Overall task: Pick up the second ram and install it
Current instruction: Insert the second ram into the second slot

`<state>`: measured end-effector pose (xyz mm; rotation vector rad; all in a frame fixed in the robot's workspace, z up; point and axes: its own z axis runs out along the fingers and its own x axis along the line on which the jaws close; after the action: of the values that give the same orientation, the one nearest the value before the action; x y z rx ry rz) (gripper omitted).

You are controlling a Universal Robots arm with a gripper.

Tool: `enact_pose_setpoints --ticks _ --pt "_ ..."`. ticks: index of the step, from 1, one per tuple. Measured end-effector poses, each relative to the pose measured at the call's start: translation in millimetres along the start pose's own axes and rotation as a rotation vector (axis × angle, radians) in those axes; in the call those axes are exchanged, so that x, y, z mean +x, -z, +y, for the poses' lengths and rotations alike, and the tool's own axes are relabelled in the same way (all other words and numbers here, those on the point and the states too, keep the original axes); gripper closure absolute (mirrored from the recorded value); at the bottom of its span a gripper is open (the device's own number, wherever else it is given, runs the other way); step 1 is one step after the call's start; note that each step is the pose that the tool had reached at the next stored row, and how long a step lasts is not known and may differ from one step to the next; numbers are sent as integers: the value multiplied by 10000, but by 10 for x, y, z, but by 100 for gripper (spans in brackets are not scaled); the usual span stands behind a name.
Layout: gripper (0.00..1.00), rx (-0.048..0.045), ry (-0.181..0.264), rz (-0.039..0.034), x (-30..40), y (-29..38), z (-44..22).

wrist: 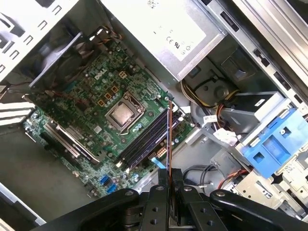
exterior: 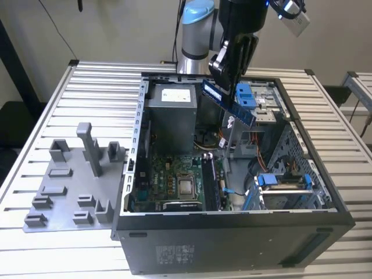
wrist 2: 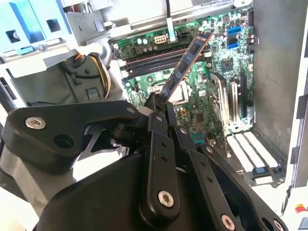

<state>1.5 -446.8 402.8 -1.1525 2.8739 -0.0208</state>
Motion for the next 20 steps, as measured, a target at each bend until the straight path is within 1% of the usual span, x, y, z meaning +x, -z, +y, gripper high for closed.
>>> enact_pose_setpoints --ticks 20 --pt "86 34 -918 27 1 -37 1"
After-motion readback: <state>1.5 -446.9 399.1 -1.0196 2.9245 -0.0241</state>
